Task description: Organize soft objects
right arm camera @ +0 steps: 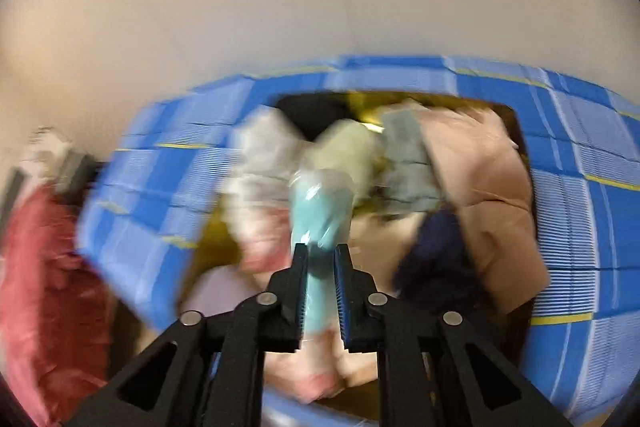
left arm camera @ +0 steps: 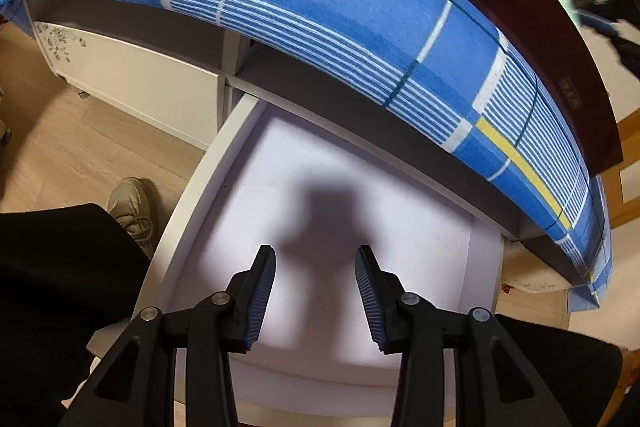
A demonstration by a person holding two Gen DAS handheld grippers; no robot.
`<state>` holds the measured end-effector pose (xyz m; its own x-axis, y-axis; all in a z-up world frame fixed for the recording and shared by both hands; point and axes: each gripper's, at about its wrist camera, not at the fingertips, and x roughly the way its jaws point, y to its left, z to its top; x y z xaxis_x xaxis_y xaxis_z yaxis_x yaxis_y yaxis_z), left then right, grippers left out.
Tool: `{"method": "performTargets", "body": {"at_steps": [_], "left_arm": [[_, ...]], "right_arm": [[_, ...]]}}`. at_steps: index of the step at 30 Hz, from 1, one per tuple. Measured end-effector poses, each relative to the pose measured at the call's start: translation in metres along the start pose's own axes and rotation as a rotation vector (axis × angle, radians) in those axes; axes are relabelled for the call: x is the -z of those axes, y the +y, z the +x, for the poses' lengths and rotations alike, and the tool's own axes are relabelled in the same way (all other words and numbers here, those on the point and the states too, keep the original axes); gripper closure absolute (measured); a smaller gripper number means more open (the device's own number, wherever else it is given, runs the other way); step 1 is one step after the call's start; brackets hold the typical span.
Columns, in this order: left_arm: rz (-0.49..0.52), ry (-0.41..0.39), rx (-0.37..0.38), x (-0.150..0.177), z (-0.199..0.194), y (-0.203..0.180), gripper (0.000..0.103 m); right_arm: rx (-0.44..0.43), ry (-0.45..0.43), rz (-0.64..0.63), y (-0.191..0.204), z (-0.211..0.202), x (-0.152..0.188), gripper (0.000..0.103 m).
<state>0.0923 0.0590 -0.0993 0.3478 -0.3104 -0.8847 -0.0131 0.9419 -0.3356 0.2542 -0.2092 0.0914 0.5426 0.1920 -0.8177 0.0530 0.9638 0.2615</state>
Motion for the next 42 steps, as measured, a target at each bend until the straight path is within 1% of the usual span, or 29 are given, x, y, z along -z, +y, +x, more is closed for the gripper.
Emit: {"method": "performTargets", "body": {"at_steps": [1,3,4,6,7,8,9,11,12,13,14,15,16,17,18,19,20,21,22,25,27,28,31,34,36,38,40,42], "left_arm": [[0.008,-0.005,0.001,0.001,0.000,-0.001,0.062],[0.014,-0.027,0.020,0.002,0.001,0.000,0.057],[0.014,-0.037,0.019,0.002,0.001,0.000,0.054],[0.014,-0.061,0.018,0.002,0.002,0.000,0.050],[0.011,-0.065,0.024,0.001,0.001,-0.001,0.046],[0.008,-0.071,0.036,0.001,0.000,-0.002,0.043],[0.009,-0.077,0.046,0.000,-0.003,-0.004,0.041],[0.052,-0.093,0.041,-0.001,-0.010,-0.016,0.040],[0.087,-0.104,0.028,-0.001,-0.015,-0.023,0.040],[0.122,-0.118,0.013,0.000,-0.020,-0.030,0.042],[0.168,-0.142,-0.008,0.001,-0.029,-0.040,0.042],[0.208,-0.173,-0.022,0.003,-0.040,-0.051,0.042],[0.236,-0.205,-0.039,0.005,-0.052,-0.060,0.042],[0.254,-0.232,-0.060,0.006,-0.063,-0.067,0.042],[0.274,-0.270,-0.089,0.009,-0.076,-0.074,0.042],[0.293,-0.313,-0.118,0.013,-0.090,-0.081,0.042],[0.315,-0.351,-0.150,0.017,-0.104,-0.089,0.042],[0.340,-0.378,-0.174,0.021,-0.117,-0.097,0.041],[0.357,-0.391,-0.179,0.023,-0.125,-0.102,0.041],[0.387,-0.420,-0.154,0.035,-0.159,-0.115,0.040],[0.380,-0.449,-0.156,0.045,-0.178,-0.120,0.040],[0.380,-0.457,-0.156,0.051,-0.186,-0.122,0.040],[0.403,-0.502,-0.174,0.069,-0.211,-0.128,0.040],[0.430,-0.517,-0.180,0.088,-0.231,-0.133,0.040],[0.447,-0.528,-0.210,0.099,-0.240,-0.136,0.040],[0.451,-0.561,-0.242,0.108,-0.247,-0.140,0.040],[0.456,-0.591,-0.235,0.113,-0.253,-0.142,0.040],[0.458,-0.608,-0.218,0.115,-0.258,-0.143,0.040]], "right_arm": [[-0.004,-0.008,0.010,-0.012,-0.004,0.005,0.085],[-0.053,-0.057,0.003,-0.021,-0.015,0.014,0.085],[-0.067,-0.083,-0.016,-0.022,-0.025,0.021,0.084],[-0.056,-0.120,-0.075,-0.020,-0.041,0.039,0.084],[-0.055,-0.150,-0.101,-0.019,-0.054,0.050,0.081],[-0.078,-0.178,-0.138,-0.015,-0.064,0.062,0.080],[-0.097,-0.190,-0.173,-0.009,-0.064,0.069,0.076],[-0.111,-0.226,-0.238,0.000,-0.084,0.098,0.066],[-0.112,-0.238,-0.250,0.003,-0.092,0.112,0.057],[-0.118,-0.249,-0.255,0.005,-0.100,0.126,0.051],[-0.117,-0.260,-0.253,0.005,-0.107,0.142,0.048],[-0.111,-0.269,-0.254,0.006,-0.113,0.155,0.041],[-0.092,-0.279,-0.250,0.006,-0.120,0.170,0.037],[-0.064,-0.288,-0.241,0.005,-0.124,0.181,0.035],[-0.033,-0.301,-0.237,0.004,-0.129,0.193,0.030],[-0.006,-0.313,-0.234,0.003,-0.137,0.204,0.023],[0.022,-0.325,-0.232,0.003,-0.142,0.213,0.018],[0.046,-0.338,-0.233,0.003,-0.146,0.219,0.009],[0.076,-0.363,-0.229,0.004,-0.154,0.229,0.000],[0.119,-0.416,-0.193,0.006,-0.176,0.249,0.000],[0.162,-0.400,-0.161,0.007,-0.182,0.256,0.000],[0.190,-0.376,-0.143,0.008,-0.184,0.262,0.000],[0.255,-0.355,-0.110,0.012,-0.192,0.282,0.000],[0.246,-0.339,-0.100,0.018,-0.203,0.308,0.000],[0.251,-0.335,-0.105,0.021,-0.210,0.322,0.000],[0.286,-0.346,-0.103,0.020,-0.216,0.327,0.000],[0.306,-0.353,-0.074,0.014,-0.219,0.327,0.000],[0.309,-0.340,-0.039,0.007,-0.217,0.327,0.000]]}}
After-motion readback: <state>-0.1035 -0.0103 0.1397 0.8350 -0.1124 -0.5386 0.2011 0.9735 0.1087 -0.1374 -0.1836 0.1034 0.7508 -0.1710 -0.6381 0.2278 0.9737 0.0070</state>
